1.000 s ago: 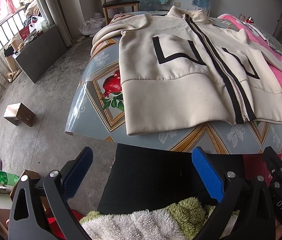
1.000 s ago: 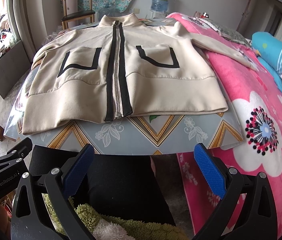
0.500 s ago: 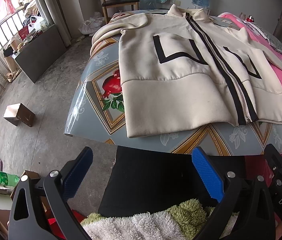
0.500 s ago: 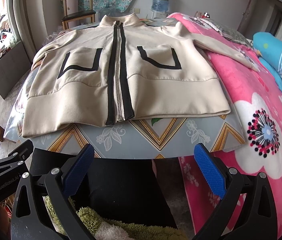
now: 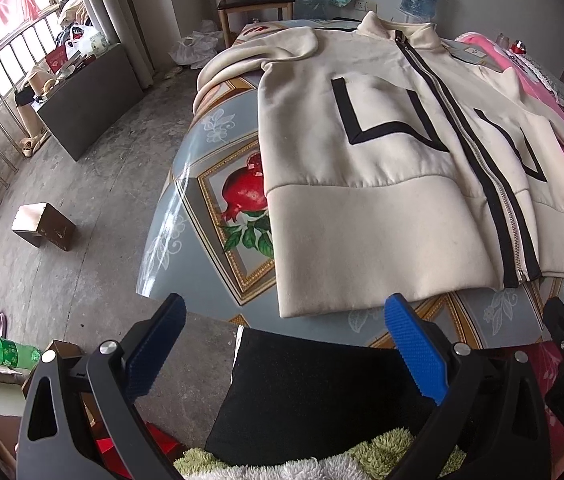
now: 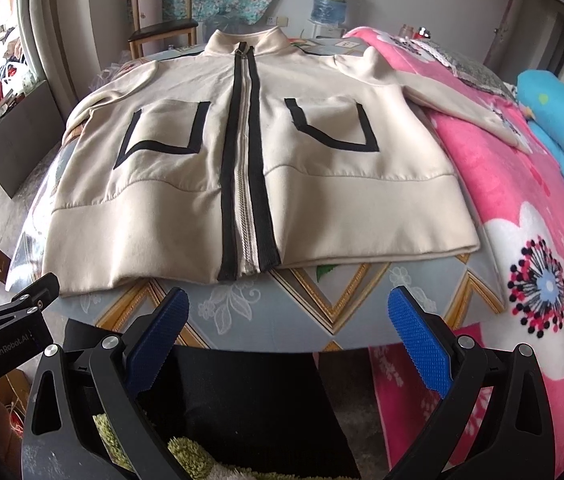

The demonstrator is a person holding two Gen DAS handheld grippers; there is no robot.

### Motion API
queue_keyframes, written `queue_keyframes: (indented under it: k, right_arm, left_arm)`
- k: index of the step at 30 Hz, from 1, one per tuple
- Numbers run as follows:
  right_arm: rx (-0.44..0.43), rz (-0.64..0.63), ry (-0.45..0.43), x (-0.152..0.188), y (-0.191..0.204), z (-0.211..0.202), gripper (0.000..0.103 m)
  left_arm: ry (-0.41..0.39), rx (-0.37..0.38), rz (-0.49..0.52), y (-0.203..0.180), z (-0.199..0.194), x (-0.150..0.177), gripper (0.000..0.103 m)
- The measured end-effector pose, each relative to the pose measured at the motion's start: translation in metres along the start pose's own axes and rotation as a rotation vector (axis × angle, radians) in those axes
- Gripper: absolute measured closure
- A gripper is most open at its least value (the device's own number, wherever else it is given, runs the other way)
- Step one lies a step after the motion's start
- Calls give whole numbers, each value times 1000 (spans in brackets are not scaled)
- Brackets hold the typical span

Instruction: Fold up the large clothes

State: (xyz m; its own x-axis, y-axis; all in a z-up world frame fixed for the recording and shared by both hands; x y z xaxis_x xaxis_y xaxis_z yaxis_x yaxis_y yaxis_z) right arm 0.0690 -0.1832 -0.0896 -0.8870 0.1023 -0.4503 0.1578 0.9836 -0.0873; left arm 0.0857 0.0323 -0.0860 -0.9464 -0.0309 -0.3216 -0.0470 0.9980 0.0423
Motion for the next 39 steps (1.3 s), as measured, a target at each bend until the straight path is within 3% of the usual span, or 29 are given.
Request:
queue_keyframes:
  k: [6, 11, 16, 22, 27, 29, 31, 36, 39]
  right_arm:
    - [-75, -3, -45, -31, 7, 0, 6]
    - [-92, -53, -160, -78, 11, -10, 6]
    - [-141, -143, -215, -127, 33, -11, 6]
    - [-250, -266, -249, -177, 88, -7, 6]
    - [-415, -403, -191, -207, 155, 0, 6]
    - [-448, -455, -162, -222, 179, 4, 6]
    - [-467, -493, -133, -238, 203, 9, 6]
    - [-563, -532, -4, -243, 253, 38, 6]
    - [-597, -551, 80, -231, 279, 66, 6]
  left_arm:
    - [-50, 0, -18, 18, 3, -29, 5]
    - [-164, 16, -70, 49, -4, -68, 5]
    - [-264, 151, -121, 76, -9, -112, 5]
    - [-267, 233, -153, 103, 11, -171, 5]
    - [-284, 202, -187, 144, 44, -218, 5]
    - [-251, 206, -233, 165, 69, -232, 5]
    - [-186, 273, -317, 189, 104, -240, 5]
    - [85, 589, -666, 236, 214, -242, 6]
    - [190, 708, -862, 246, 264, -234, 6]
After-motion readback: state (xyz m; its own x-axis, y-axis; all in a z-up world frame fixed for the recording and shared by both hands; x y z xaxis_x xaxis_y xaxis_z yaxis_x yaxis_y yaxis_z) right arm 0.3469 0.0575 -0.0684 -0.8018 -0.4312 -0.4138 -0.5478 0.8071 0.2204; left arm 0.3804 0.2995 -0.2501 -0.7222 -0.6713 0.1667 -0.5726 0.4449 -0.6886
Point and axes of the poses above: each gripper's, at about its wrist camera, not at the fingertips, and z roughly the way its jaws point, y to its left, x to its underside, the point moved 10 cm from there along z, roughly the way its jaws point, and after that the axes turned 9 degrees about y, right-handed, at the moved point
